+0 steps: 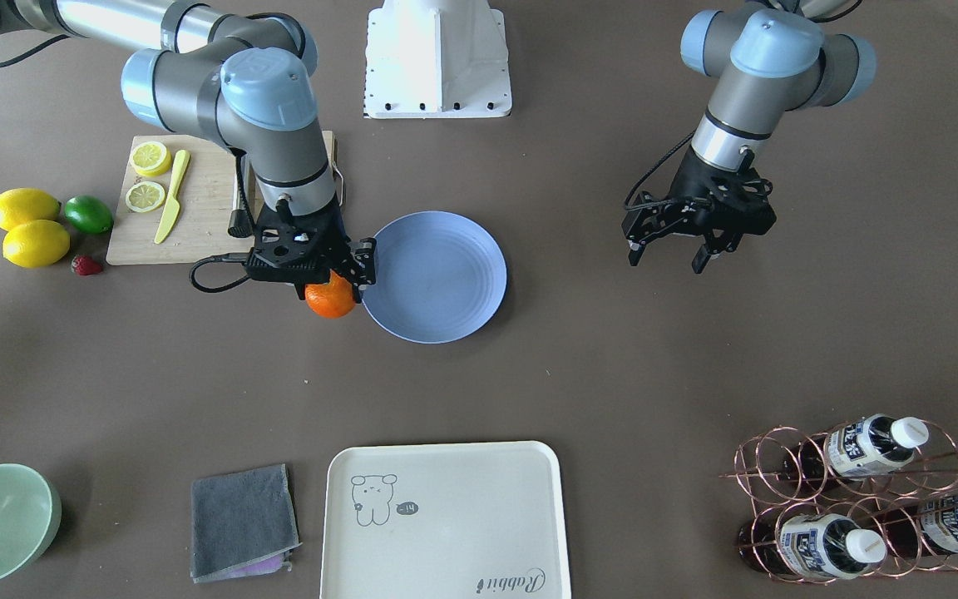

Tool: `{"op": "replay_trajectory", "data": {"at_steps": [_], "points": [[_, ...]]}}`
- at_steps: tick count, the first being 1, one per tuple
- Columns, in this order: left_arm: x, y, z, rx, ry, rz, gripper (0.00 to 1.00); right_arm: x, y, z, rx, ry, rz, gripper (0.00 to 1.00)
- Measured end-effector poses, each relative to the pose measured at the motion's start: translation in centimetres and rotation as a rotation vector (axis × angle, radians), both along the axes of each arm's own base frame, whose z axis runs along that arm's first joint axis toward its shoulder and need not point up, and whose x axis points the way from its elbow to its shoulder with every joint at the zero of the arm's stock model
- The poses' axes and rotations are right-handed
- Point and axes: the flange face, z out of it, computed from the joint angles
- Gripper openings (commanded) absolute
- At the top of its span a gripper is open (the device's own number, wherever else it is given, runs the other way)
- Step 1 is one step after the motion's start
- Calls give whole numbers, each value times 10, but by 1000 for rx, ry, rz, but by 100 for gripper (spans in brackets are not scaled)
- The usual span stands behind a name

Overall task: Pick orange to plate
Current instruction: 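Grasp the orange with the right gripper, carry it over the plate while left withdraws, then lower the orange onto the blue plate and open the right gripper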

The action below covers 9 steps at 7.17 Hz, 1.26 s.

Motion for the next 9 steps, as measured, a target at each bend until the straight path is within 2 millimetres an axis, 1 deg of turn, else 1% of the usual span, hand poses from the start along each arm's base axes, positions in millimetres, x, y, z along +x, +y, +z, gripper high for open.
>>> {"op": "replay_trajectory", "data": {"at_steps": [1, 2, 3, 4, 5, 6, 8, 9], "points": [[-29, 15, 28, 34, 33, -14, 98, -26, 16, -18, 23, 0, -9, 0], [-57, 26, 53, 56, 56, -31, 98, -51, 29, -31, 43, 3, -19, 0], [-74, 31, 72, 55, 58, -45, 98, -71, 38, -37, 59, 9, -27, 0], [-80, 32, 84, 46, 50, -50, 98, -85, 43, -36, 74, 17, -31, 0], [-81, 32, 90, 35, 49, -39, 98, -99, 44, -29, 87, 17, -30, 0], [-83, 31, 92, 17, 59, -18, 98, -110, 44, -21, 95, 13, -30, 99], [-91, 23, 96, -12, 76, 4, 98, -119, 47, -17, 99, 8, -31, 100], [-92, 22, 96, -17, 78, 7, 98, -118, 48, -23, 102, 0, -27, 100]]}}
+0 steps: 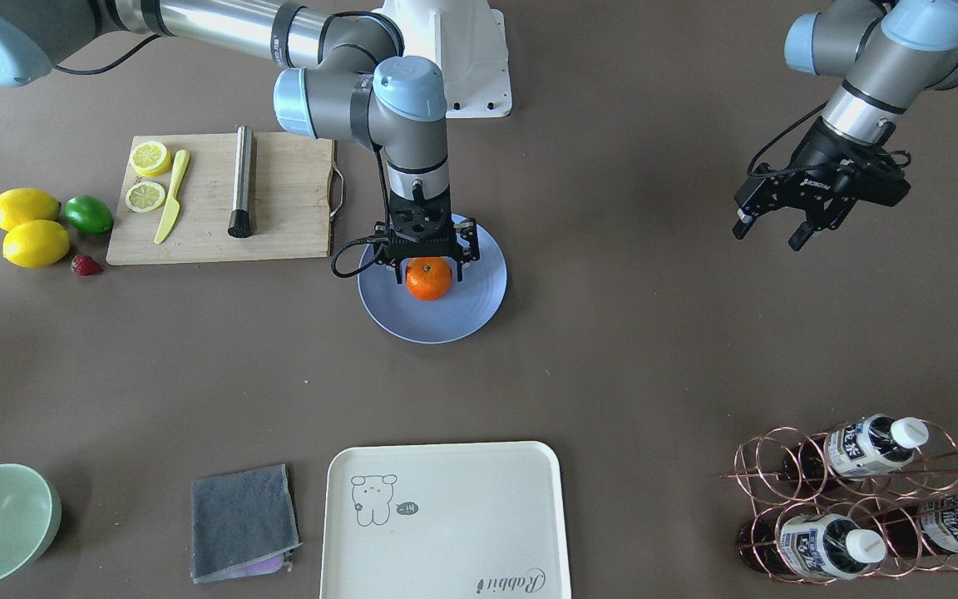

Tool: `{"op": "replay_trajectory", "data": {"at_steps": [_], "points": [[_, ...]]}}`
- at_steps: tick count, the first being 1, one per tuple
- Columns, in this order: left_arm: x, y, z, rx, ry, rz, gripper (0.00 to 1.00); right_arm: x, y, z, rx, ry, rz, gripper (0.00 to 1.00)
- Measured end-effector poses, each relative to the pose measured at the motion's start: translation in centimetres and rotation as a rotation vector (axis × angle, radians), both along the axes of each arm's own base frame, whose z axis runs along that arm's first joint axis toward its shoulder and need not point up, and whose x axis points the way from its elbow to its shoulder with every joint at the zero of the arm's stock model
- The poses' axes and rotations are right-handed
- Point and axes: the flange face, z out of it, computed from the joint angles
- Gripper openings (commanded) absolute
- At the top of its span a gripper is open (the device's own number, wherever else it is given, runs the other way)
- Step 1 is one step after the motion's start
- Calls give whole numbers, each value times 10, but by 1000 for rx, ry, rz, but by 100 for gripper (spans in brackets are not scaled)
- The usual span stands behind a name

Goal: Pick orange to plate

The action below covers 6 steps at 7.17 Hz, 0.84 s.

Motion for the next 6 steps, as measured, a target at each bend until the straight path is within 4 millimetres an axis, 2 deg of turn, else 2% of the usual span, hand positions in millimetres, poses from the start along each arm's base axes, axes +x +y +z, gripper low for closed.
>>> {"op": "replay_trajectory", "data": {"at_steps": [1, 2, 3, 4, 5, 6], "points": [[-2, -1, 0, -3, 3, 3, 98, 12, -5, -17, -4, -16, 3, 100], [-9, -2, 2, -7, 6, 19, 98, 41, -15, -42, -29, -36, 0, 100], [-26, -6, 7, 0, -8, 55, 98, 84, -23, -61, -73, -42, -6, 100], [-52, -9, 20, 28, -53, 85, 98, 135, -28, -60, -108, -19, -13, 100], [-84, -10, 38, 70, -121, 103, 98, 191, -35, -31, -108, 29, -38, 100], [-118, -15, 52, 106, -199, 111, 98, 247, -47, 14, -104, 84, -87, 100]]}}
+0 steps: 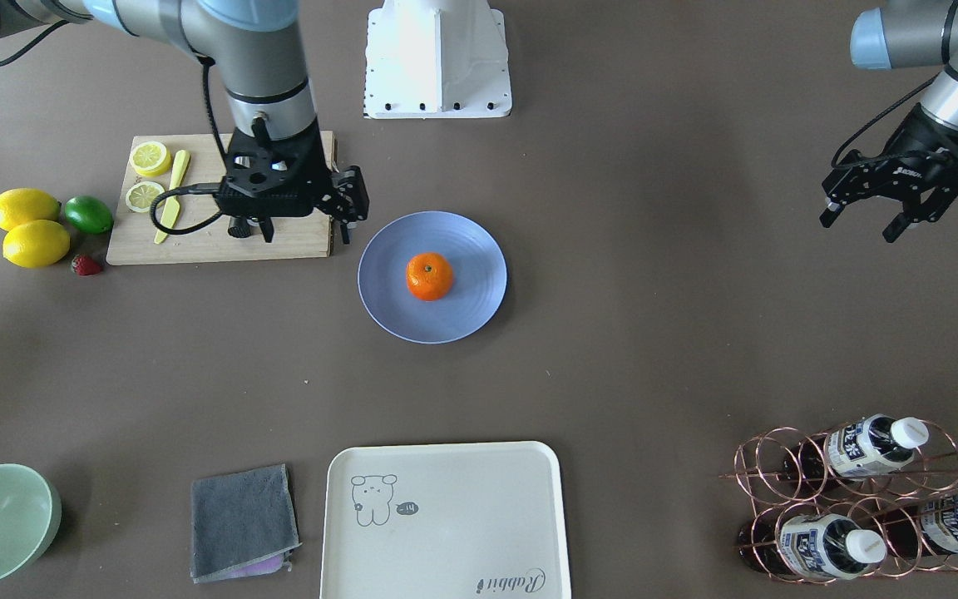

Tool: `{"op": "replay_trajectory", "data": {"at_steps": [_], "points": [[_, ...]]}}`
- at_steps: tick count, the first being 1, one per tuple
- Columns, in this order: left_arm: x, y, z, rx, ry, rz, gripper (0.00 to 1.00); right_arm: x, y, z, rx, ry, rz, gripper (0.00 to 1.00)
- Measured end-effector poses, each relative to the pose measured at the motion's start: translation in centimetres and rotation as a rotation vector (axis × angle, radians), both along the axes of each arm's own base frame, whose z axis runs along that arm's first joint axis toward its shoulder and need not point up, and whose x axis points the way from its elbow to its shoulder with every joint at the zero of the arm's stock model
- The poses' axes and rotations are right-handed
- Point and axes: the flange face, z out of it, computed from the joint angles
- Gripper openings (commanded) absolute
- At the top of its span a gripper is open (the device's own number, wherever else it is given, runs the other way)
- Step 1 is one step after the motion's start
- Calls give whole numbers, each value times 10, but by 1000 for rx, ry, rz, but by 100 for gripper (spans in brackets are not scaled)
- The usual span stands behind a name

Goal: Pick orange to plate

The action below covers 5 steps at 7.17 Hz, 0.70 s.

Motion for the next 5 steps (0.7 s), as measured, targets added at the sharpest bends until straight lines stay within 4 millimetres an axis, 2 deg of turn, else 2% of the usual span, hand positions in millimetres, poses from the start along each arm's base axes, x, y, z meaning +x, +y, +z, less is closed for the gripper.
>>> {"op": "replay_trajectory", "data": {"at_steps": [1, 2, 3, 4, 5], "points": [[-43, -9, 13, 32, -94, 14, 98, 62, -17, 57, -14, 40, -73, 100], [-98, -16, 27, 47, -185, 48, 98, 139, -33, 118, -32, 58, -141, 100], [-145, -15, 40, 30, -227, 90, 98, 217, -40, 177, -48, 52, -185, 100], [-178, -8, 52, 0, -213, 132, 98, 295, -40, 234, -69, 17, -197, 100], [-195, 6, 67, -25, -184, 162, 98, 363, -33, 285, -93, -31, -176, 100]]}}
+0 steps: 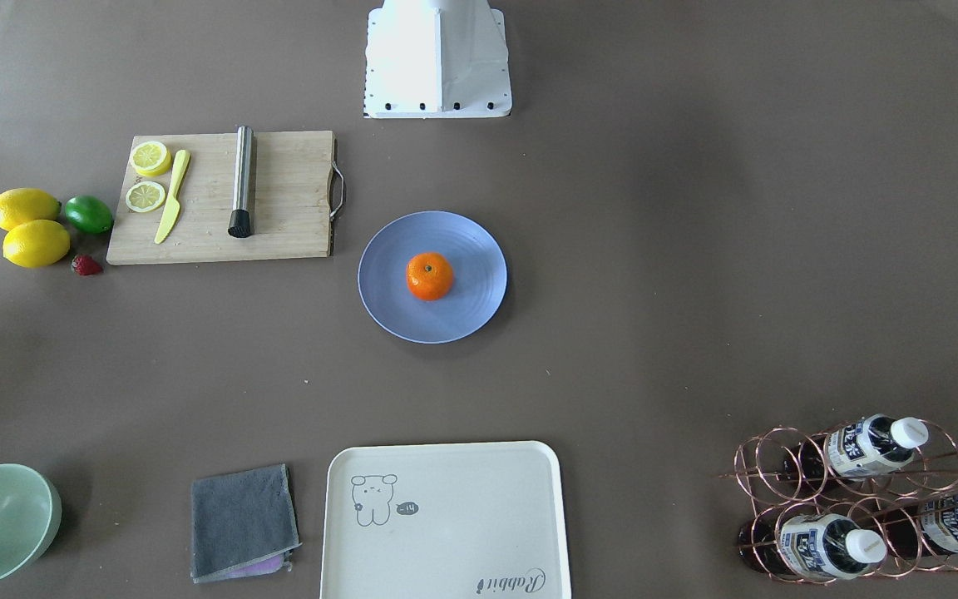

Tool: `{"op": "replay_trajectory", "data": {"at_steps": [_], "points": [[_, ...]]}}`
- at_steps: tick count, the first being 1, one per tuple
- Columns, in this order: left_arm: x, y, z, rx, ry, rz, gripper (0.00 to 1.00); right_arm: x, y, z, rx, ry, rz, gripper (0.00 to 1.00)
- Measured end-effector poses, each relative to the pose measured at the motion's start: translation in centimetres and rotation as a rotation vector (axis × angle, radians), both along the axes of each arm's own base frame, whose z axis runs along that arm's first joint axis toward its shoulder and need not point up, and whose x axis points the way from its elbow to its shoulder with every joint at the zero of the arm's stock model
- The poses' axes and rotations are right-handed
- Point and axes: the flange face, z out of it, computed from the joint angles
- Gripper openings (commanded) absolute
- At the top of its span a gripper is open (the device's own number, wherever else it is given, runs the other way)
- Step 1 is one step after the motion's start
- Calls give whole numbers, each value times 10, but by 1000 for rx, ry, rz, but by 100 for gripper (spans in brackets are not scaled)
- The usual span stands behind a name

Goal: Pick orange to plate

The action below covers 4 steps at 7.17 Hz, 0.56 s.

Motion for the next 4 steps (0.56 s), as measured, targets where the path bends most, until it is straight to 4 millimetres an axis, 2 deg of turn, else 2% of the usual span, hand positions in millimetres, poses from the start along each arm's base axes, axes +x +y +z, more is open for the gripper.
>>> {"op": "replay_trajectory", "data": {"at_steps": [1, 2, 3, 4], "points": [[-6, 13, 19, -32, 13, 10, 98, 45, 14, 38, -15, -27, 19, 100], [-8, 17, 35, -55, 20, 12, 98, 77, 34, 68, -14, -37, 23, 100], [-8, 18, 43, -67, 25, 11, 98, 98, 51, 86, -13, -41, 32, 100], [-9, 19, 46, -72, 26, 10, 98, 108, 61, 95, -18, -42, 40, 100]]}}
